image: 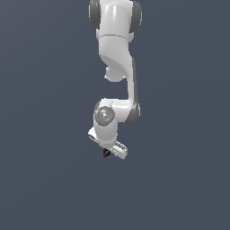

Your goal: Pick up the object and move it to a goal position.

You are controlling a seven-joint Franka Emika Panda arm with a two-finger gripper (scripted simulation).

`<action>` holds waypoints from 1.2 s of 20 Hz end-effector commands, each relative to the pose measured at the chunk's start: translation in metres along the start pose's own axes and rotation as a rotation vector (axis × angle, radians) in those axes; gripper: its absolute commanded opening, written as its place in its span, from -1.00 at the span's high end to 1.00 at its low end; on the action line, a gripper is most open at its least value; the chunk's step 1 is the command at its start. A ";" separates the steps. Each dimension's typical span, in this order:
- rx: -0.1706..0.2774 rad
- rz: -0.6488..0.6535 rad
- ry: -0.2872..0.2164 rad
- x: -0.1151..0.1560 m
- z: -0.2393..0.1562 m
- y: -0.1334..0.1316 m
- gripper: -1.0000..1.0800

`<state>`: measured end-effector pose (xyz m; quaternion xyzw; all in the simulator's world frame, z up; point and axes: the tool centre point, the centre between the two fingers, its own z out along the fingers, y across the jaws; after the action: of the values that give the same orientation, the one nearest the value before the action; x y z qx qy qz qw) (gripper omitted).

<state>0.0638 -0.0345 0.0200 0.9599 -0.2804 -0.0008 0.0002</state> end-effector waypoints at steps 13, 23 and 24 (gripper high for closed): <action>0.001 0.001 0.001 0.002 0.006 -0.001 1.00; 0.001 0.001 0.001 -0.005 -0.007 -0.028 1.00; 0.000 0.000 0.001 -0.006 -0.010 -0.034 1.00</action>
<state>0.0735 -0.0121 0.0248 0.9596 -0.2815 -0.0005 0.0004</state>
